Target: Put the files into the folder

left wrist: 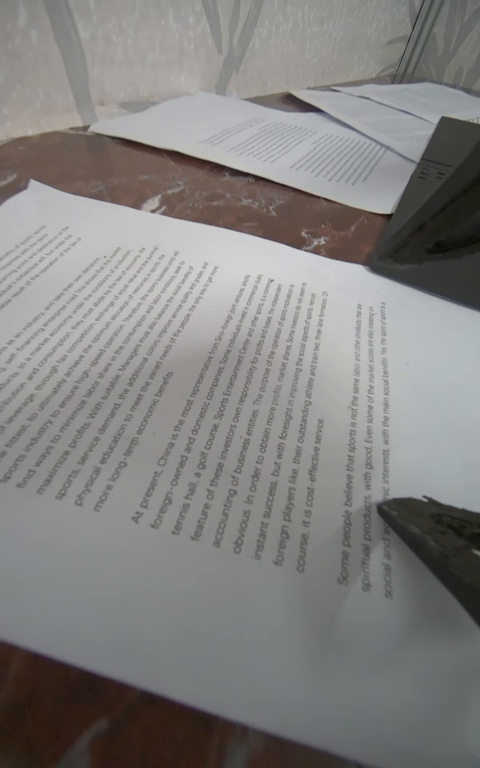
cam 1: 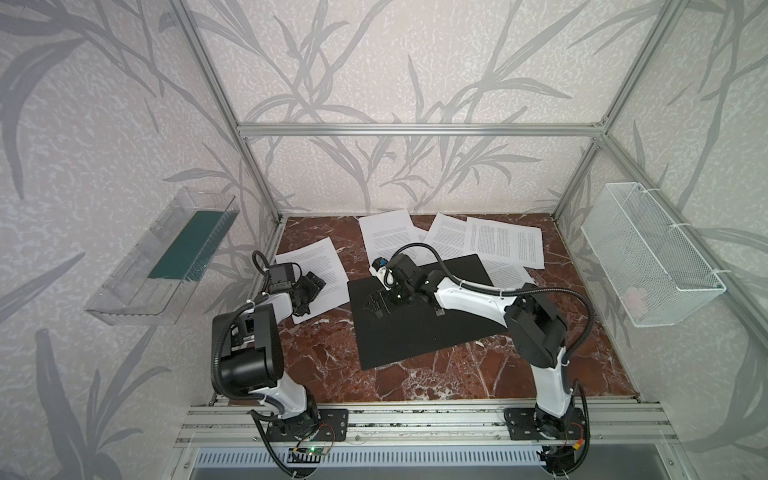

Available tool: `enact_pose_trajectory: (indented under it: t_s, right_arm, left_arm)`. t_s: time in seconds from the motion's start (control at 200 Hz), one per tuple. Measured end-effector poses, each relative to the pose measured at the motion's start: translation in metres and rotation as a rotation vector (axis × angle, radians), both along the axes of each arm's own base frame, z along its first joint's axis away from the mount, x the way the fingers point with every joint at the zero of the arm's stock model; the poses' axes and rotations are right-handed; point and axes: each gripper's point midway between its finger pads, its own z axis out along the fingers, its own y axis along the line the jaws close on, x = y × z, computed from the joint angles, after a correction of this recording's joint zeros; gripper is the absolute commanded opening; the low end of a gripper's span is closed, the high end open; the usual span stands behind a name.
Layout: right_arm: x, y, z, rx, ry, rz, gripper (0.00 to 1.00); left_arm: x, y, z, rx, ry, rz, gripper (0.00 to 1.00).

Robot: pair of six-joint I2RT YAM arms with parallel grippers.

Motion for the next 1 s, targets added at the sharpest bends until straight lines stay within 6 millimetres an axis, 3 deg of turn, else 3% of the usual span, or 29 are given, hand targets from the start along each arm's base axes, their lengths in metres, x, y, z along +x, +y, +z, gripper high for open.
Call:
enact_pose_trajectory:
  t_s: [0.29,0.47,0.645,0.855,1.0]
  right_arm:
    - [0.051,0.04,0.006,0.005,-0.03,0.06,0.97]
    - [0.098,0.046,-0.002,0.013,-0.022,0.028,0.97]
    - [0.138,0.042,-0.023,0.021,0.005,-0.025,0.97]
    - [0.148,0.028,-0.055,0.0,0.092,-0.097,0.97]
    - [0.15,0.037,-0.053,0.054,0.112,-0.119,0.97]
  left_arm:
    - [0.043,0.0,0.002,-0.066,-0.086,-0.01,0.88]
    - [0.064,-0.003,0.002,-0.098,-0.123,-0.009,0.87]
    - [0.068,-0.004,0.002,-0.108,-0.137,-0.005,0.87]
    - [0.066,-0.004,0.001,-0.111,-0.149,0.001,0.87]
    - [0.066,-0.005,0.002,-0.117,-0.163,0.001,0.87]
